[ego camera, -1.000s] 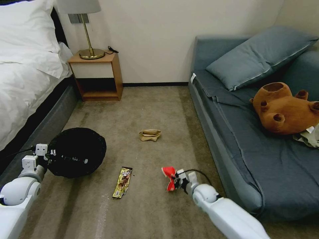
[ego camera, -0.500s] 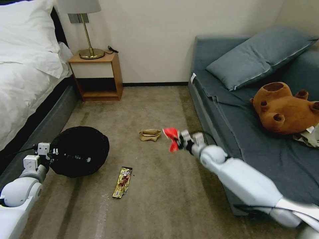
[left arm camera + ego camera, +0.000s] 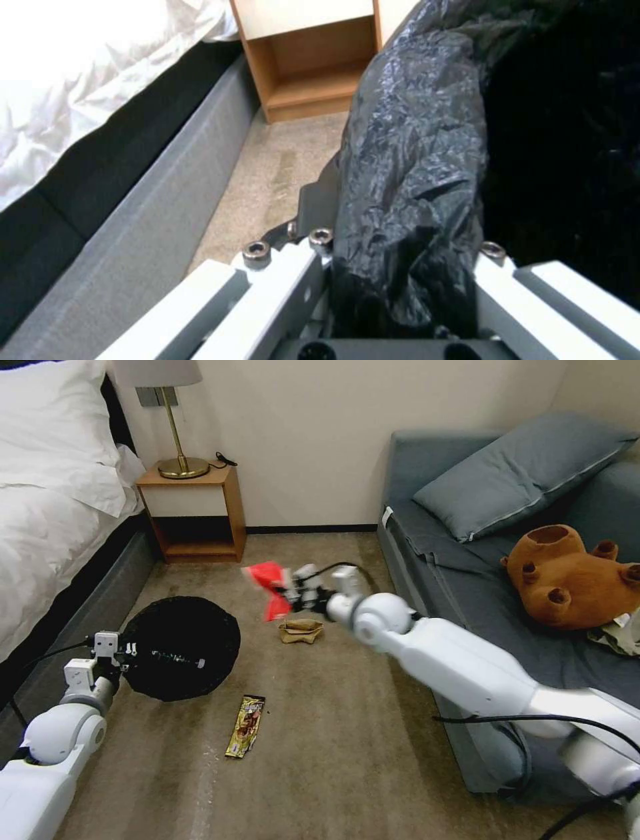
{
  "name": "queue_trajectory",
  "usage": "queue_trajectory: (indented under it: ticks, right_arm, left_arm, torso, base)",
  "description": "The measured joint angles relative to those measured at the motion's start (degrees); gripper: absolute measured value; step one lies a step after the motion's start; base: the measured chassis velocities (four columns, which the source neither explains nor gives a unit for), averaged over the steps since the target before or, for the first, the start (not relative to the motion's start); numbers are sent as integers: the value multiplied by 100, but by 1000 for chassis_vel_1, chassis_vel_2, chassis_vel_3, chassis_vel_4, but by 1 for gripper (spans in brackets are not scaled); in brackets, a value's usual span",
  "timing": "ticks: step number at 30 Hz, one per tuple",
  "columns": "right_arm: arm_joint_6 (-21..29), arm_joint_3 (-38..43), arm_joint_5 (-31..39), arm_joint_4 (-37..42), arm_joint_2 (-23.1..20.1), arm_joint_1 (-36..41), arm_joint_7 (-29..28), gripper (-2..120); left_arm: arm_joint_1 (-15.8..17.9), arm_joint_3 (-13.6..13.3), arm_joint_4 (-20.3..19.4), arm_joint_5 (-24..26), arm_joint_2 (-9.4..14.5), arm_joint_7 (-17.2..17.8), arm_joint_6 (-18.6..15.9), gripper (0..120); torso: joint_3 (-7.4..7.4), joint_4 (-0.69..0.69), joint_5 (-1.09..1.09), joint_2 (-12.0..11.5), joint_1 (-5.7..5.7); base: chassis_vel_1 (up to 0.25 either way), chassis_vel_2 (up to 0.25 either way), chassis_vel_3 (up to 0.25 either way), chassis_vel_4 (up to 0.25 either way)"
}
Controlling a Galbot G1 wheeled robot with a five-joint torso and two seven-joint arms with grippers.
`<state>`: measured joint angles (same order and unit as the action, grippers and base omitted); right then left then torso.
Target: Pick up the trash bin, then pick up the garbage on the floor and place it into the trash bin.
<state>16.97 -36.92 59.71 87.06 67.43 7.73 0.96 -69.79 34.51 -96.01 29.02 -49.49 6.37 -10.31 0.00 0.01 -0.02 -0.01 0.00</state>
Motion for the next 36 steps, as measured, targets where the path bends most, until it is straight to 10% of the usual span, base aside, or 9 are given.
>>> queue_trajectory:
  ticks: [7, 22, 36]
  right_arm:
    - [-251, -310, -202, -862, 1195, 33, -96, 0]
    - [-846, -357, -868, -2342, 2228, 345, -53, 0]
    - [-955, -394, -1115, -2443, 2337, 515, -40, 53]
  left_arm:
    - [148, -62, 158, 20, -208, 69, 15, 3]
    - [162, -38, 303, 90, -315, 58, 118, 3]
    - [146, -23, 318, 118, -336, 51, 138, 3]
  torso:
    - [0, -2, 0, 0, 0]
    - [0, -1, 0, 0, 0]
    - [0, -2, 2, 1, 0]
  base:
    - [0, 0, 0, 0]
    - [0, 0, 0, 0]
    - [0, 0, 0, 0]
